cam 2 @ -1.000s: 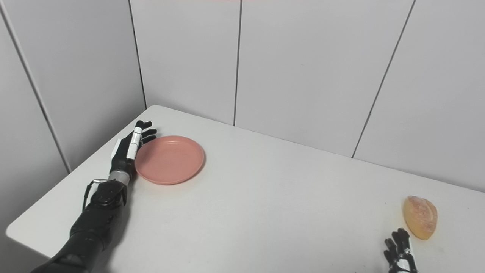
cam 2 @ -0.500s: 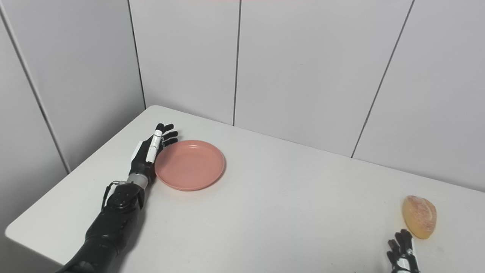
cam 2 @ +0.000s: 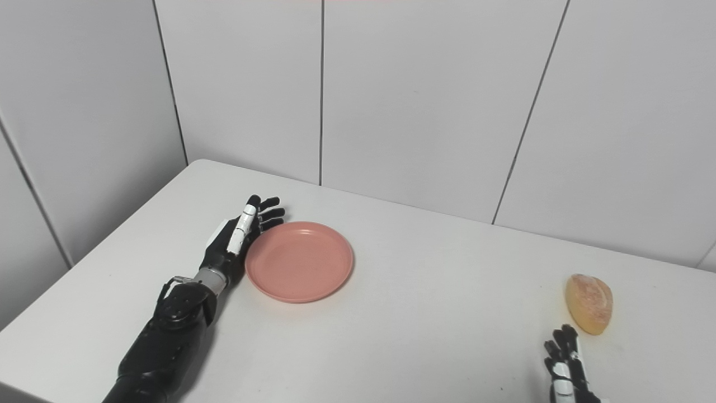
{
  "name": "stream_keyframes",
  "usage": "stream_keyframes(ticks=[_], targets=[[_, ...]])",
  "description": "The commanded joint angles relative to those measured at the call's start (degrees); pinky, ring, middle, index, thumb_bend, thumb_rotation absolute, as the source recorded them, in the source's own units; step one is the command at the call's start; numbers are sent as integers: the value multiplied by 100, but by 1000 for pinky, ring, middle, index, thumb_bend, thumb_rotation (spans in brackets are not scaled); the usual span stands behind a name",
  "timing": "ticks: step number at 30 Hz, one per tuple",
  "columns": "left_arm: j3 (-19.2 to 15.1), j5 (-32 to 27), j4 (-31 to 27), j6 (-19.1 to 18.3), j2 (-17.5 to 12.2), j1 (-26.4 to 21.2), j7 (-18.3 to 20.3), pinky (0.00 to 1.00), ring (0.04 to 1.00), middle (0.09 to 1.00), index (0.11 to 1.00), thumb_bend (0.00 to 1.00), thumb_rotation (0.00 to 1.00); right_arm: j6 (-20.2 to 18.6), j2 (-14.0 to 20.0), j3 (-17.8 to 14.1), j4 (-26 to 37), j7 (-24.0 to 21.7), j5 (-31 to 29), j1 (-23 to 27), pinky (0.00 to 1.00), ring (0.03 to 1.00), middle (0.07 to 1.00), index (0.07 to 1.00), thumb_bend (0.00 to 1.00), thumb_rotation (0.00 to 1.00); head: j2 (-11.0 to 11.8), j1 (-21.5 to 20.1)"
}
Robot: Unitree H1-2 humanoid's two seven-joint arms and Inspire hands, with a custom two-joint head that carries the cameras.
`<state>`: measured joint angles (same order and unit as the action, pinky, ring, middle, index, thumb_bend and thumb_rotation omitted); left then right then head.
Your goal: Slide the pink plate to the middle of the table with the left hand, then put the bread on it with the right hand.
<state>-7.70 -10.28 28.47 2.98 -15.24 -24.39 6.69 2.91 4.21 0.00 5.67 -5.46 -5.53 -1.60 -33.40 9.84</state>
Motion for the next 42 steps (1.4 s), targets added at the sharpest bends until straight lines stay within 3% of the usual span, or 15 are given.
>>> stream_keyframes(ticks=[1, 8, 16, 19, 25, 36, 42], targets=[[35, -58, -244, -112, -11, -142, 118, 807, 827, 827, 819, 767, 1000, -63, -73, 33, 184, 15, -2, 115, 1000, 979, 991, 1000, 603, 949, -92, -108], [69, -79, -587, -458, 33, -27, 266, 809, 836, 833, 834, 757, 1000, -249, -264, 99, 286, 190, 159, 229, 1000, 977, 988, 1000, 628, 930, -386, -762], [44, -208, -741, -766, 56, 15, 387, 824, 848, 843, 838, 786, 1000, -512, -468, 190, 355, 339, 351, 347, 1000, 976, 991, 1000, 660, 942, -524, -1364], [94, -242, -825, -830, 43, 47, 532, 835, 856, 852, 847, 775, 1000, -451, -540, 223, 304, 403, 449, 398, 1000, 973, 983, 1000, 656, 942, -535, -1500], [127, -425, -973, -929, 188, 82, 710, 866, 868, 862, 853, 746, 1000, -473, -632, 252, 259, 496, 560, 487, 1000, 972, 980, 1000, 652, 944, -551, -1605], [404, -180, -1190, -974, 390, 188, 568, 852, 859, 854, 851, 787, 1000, -385, -676, 186, 84, 569, 539, 619, 1000, 975, 983, 994, 642, 930, -497, -1624], [544, -92, -1275, -998, 593, 293, 552, 843, 850, 846, 843, 751, 1000, -296, -661, 144, -65, 555, 498, 671, 998, 976, 981, 991, 648, 923, -416, -1643]])
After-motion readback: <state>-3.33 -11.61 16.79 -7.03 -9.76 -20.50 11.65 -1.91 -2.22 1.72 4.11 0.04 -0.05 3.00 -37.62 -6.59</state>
